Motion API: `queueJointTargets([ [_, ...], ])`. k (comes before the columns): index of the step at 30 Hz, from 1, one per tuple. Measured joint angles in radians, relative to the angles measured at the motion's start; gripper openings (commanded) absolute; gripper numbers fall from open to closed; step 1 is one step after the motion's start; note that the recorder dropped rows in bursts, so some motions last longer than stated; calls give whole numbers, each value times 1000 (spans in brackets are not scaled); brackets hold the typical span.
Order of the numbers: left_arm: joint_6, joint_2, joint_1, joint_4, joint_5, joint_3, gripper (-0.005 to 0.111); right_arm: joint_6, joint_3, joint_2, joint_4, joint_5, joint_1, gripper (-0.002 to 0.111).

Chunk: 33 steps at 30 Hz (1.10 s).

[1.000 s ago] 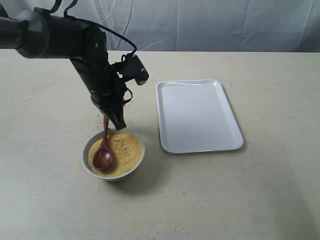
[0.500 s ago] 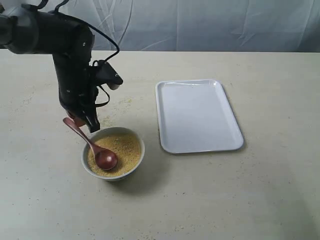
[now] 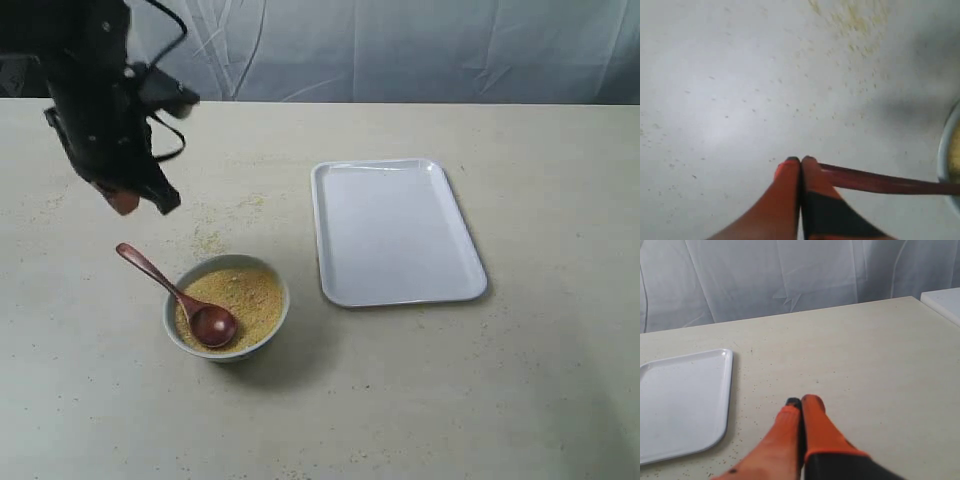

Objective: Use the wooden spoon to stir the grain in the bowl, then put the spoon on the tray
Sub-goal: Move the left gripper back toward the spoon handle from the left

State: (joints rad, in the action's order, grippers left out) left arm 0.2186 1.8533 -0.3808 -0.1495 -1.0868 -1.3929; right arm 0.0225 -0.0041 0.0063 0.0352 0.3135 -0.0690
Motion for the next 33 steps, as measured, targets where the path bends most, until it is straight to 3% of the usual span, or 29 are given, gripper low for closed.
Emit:
queueJointTargets([
  [4,-28,-160,94,172,181,33,0,0,0,0,0,0,0,-1],
  [6,-28,-260,144,325,316,102,0,0,0,0,0,0,0,-1],
  [9,27,-449,198,535,593,302,0,0,0,0,0,0,0,-1],
  [14,65,-767,192,773,1057,700,0,0,0,0,0,0,0,-1],
  [17,6,-907,159,865,1230,891,0,0,0,0,0,0,0,-1],
  [20,-165,-985,119,853,1346,1050,0,0,0,0,0,0,0,-1],
  [25,-744,-995,66,589,1614,1296,0,0,0,0,0,0,0,-1],
  [27,-895,-986,64,518,1705,1355,3,0,0,0,0,0,0,-1],
  [29,-967,-971,62,497,1733,1379,10,0,0,0,0,0,0,-1],
  [33,-1057,-914,62,435,1738,1388,39,0,0,0,0,1,0,-1],
])
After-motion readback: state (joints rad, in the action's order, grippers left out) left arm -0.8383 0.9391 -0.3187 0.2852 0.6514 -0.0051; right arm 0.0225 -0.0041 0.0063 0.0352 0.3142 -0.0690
